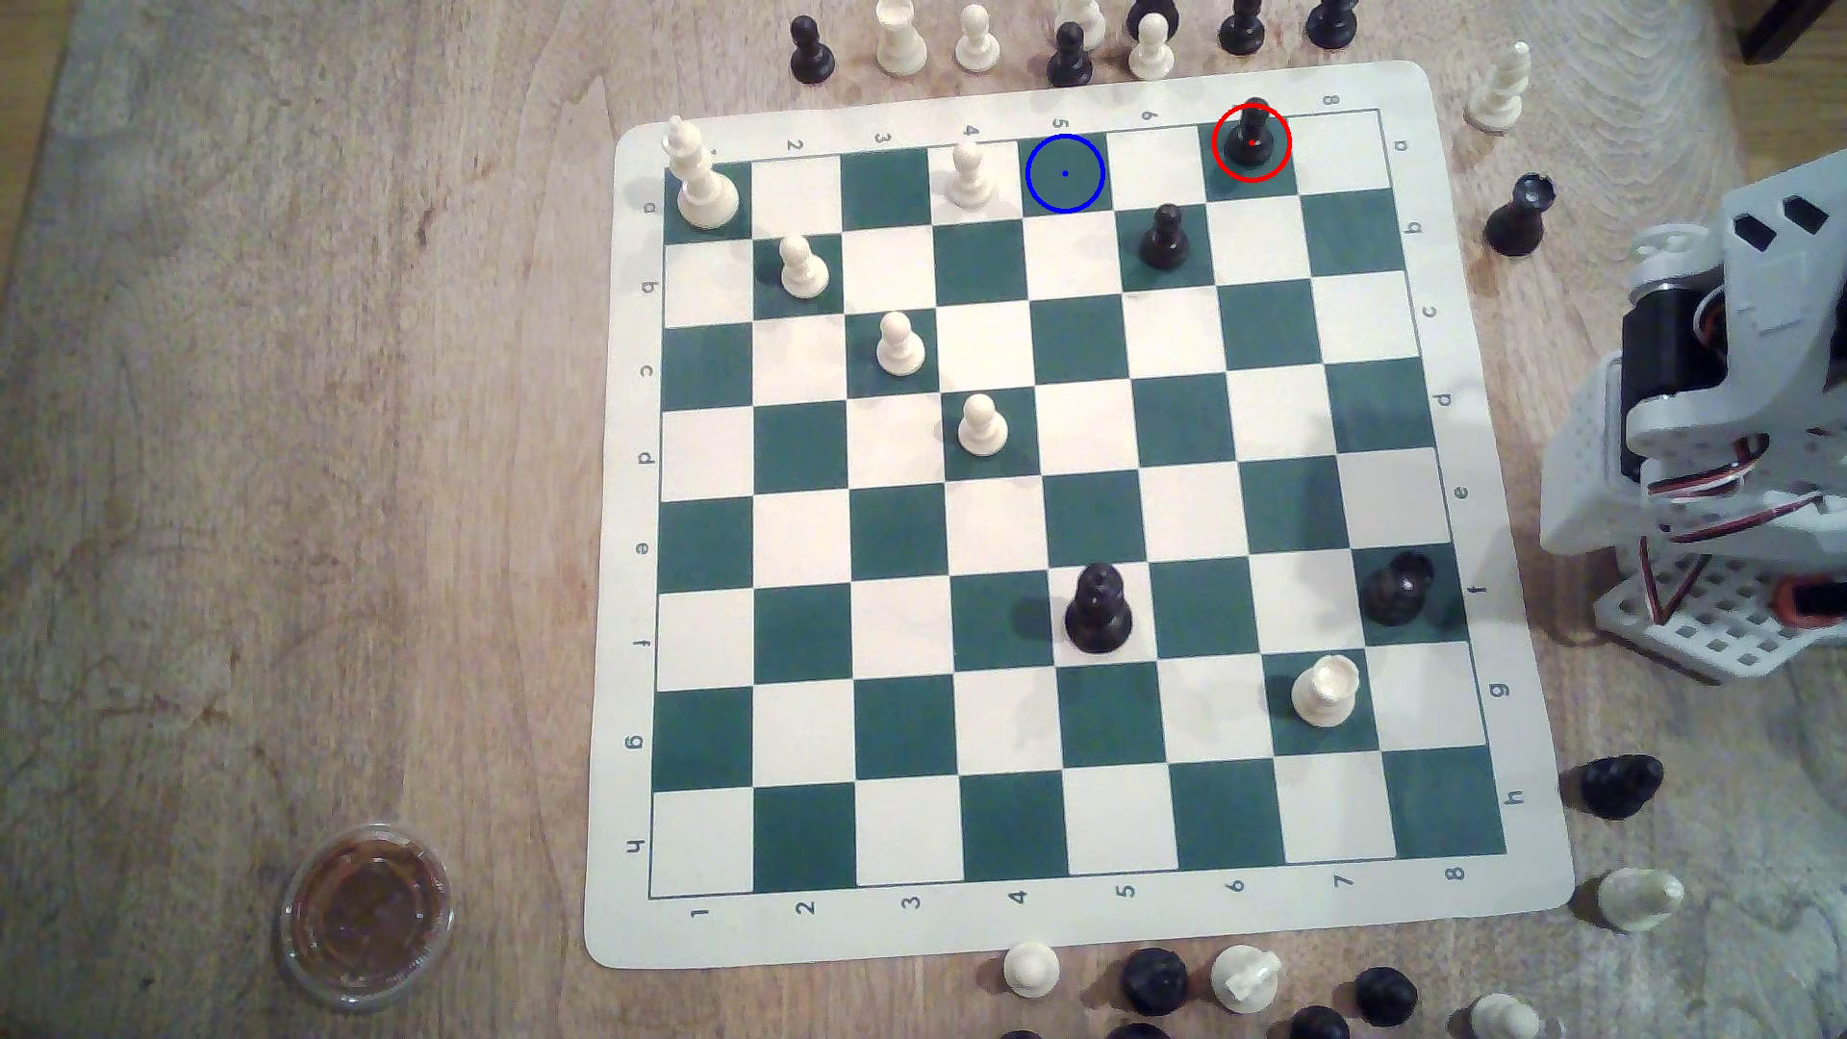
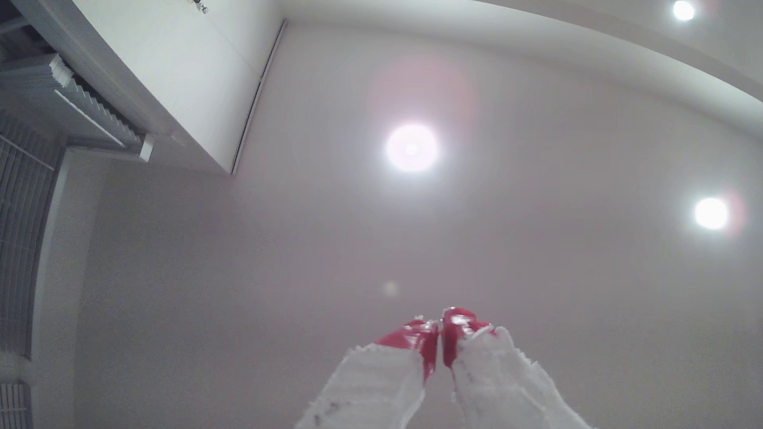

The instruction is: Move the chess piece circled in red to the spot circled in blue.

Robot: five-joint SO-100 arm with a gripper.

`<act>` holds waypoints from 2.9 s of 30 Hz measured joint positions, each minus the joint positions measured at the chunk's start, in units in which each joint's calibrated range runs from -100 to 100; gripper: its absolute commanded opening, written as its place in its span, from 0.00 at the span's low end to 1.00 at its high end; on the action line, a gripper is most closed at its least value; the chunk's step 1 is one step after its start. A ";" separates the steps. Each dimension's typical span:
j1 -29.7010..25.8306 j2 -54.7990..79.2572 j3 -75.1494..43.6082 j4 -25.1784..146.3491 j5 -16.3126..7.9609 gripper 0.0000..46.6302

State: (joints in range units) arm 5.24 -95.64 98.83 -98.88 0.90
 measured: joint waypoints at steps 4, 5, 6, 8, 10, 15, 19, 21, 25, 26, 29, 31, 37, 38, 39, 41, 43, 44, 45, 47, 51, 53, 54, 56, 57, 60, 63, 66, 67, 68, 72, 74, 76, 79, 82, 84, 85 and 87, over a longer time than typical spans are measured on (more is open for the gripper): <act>0.00 0.00 0.00 0.00 0.00 0.00; 0.00 0.00 0.00 0.08 0.00 0.00; 0.52 0.00 0.00 0.64 0.20 0.00; 1.40 0.00 -0.27 5.02 0.20 0.00; 1.99 0.08 -2.17 12.51 0.20 0.00; 5.46 0.08 -8.50 34.90 0.24 0.00; 10.25 0.08 -14.55 56.18 0.24 0.00; 12.02 0.00 -16.09 65.42 0.24 0.00; 16.74 -0.08 -21.60 82.15 0.24 0.00; 17.77 -0.17 -23.05 85.42 0.24 0.00; 21.31 -0.50 -27.75 97.85 0.15 0.00; 23.97 -0.50 -30.37 105.98 -0.10 0.00; 28.61 -0.50 -38.05 133.63 -0.88 0.00; 28.24 -0.50 -39.22 138.49 -0.88 0.00; 28.24 -0.50 -40.13 143.19 -0.88 0.00; 28.69 -0.75 -40.94 156.25 -0.83 0.02; 29.28 -0.75 -40.94 161.04 -0.98 0.07; 29.79 -0.75 -40.94 163.19 -1.22 0.16; 30.60 0.50 -41.03 166.85 -1.76 0.15; 30.90 2.26 -41.03 168.92 -1.76 0.17; 32.37 12.82 -41.03 170.12 -1.95 0.25; 32.82 17.01 -42.57 170.12 -2.00 0.29; 33.04 22.29 -45.01 170.12 -2.44 0.31; 33.11 26.81 -46.72 170.12 -2.78 0.37; 33.41 28.99 -47.81 170.04 -2.88 0.39; 35.03 38.29 -51.33 169.72 -2.93 0.40; 35.77 45.08 -53.59 168.21 -3.17 0.38; 35.77 49.85 -54.41 167.25 -2.83 0.36; 35.77 52.79 -54.95 166.61 -2.54 0.36; 35.77 53.88 -55.22 166.45 -2.49 0.35; 35.77 61.42 -58.47 165.26 -2.30 0.30; 35.77 63.68 -59.01 164.46 -2.20 0.29; 35.47 67.20 -59.65 162.39 -2.15 0.30; 35.03 69.38 -59.74 160.56 -2.15 0.33; 34.96 72.39 -59.74 158.17 -2.05 0.33; 34.96 74.24 -59.83 156.73 -1.56 0.33; 34.96 76.33 -60.46 156.10 -1.03 0.33; 35.03 77.59 -60.91 155.46 -0.63 0.33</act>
State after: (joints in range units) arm 40.27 -18.06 37.91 56.57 0.27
